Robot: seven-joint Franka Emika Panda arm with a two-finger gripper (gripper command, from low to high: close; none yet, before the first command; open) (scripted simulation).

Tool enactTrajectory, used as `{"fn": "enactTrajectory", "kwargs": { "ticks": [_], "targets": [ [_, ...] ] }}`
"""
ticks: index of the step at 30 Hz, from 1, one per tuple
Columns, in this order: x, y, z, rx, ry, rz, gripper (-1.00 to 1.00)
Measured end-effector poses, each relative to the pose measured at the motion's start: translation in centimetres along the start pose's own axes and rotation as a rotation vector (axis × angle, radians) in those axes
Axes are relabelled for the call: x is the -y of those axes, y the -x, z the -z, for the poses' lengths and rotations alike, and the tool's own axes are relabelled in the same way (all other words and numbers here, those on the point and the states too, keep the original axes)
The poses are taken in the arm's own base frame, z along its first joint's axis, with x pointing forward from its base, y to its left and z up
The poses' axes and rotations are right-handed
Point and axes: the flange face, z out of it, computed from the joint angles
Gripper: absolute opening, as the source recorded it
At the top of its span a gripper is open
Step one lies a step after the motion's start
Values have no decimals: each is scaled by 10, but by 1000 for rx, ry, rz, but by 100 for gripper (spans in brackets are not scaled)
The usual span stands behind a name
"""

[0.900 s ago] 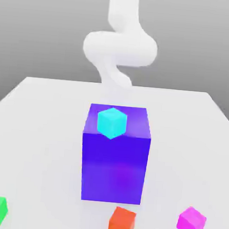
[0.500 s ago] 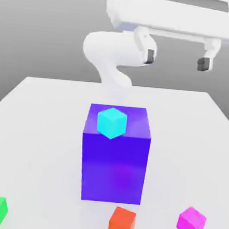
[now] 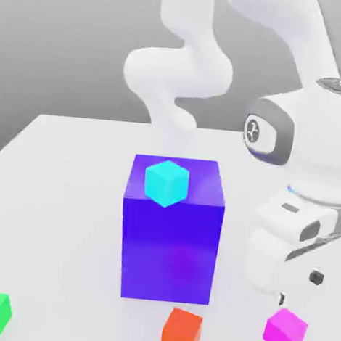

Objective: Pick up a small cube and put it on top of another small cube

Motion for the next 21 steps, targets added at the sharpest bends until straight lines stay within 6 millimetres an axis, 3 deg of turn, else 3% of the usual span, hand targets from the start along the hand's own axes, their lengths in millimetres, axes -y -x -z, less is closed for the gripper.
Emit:
{"fn": "enactTrajectory", "kwargs": {
  "ticks": [4, 5, 12, 16, 17, 21],
  "targets": [
    [4, 6, -55, 19, 3, 16, 0],
    [3, 7, -67, 19, 3, 17, -100],
    [3, 7, -70, 20, 3, 17, -100],
    [4, 6, -26, 20, 4, 17, -100],
    [-3, 2, -16, 20, 5, -2, -100],
    [-95, -48, -4, 24, 19, -277, -100]
  ]
}}
